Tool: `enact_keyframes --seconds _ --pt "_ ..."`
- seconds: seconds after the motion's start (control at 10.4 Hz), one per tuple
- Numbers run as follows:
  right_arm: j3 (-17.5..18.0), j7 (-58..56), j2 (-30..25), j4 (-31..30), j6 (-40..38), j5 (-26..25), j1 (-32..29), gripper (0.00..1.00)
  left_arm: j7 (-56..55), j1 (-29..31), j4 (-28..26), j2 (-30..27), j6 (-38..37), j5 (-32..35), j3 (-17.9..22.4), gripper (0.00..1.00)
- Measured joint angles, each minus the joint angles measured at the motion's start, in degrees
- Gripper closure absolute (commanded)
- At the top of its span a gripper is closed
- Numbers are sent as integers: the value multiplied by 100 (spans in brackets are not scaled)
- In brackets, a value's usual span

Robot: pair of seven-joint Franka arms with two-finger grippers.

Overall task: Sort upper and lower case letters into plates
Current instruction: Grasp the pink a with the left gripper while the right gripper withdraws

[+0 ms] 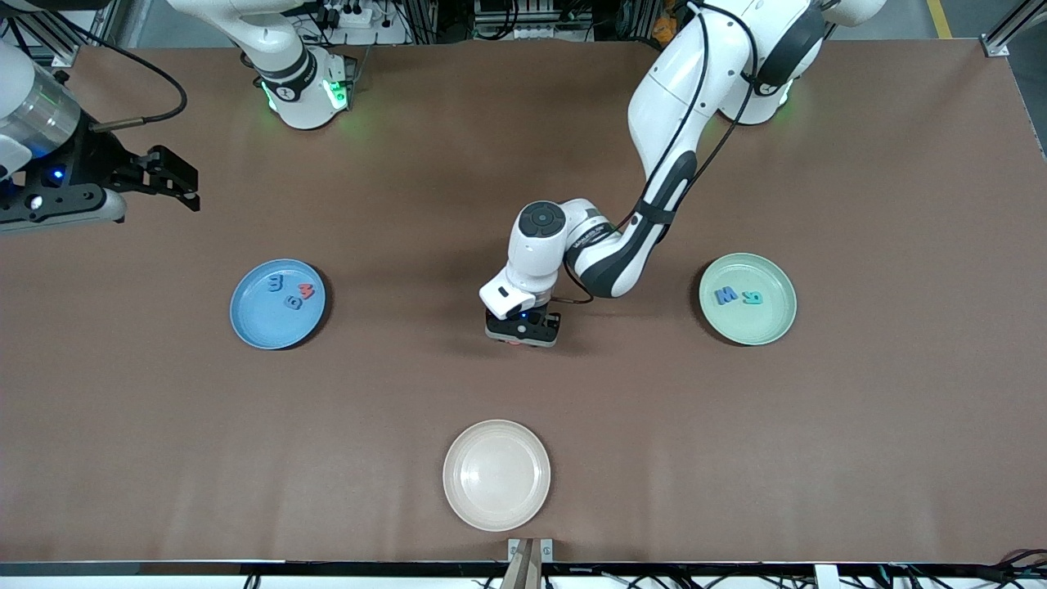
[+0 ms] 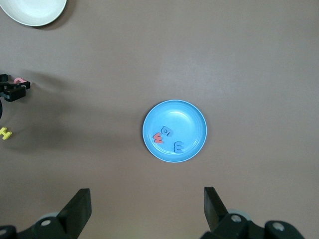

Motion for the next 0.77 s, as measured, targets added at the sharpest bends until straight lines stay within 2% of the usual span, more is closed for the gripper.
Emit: enact_keyframes --seconds 0.48,0.77 --pt "-275 12 -36 28 -52 2 -1 0 -12 2 6 0 1 0 2 48" --pt "-288 13 -42 28 -76 7 16 0 -50 -1 9 0 3 -3 -1 48"
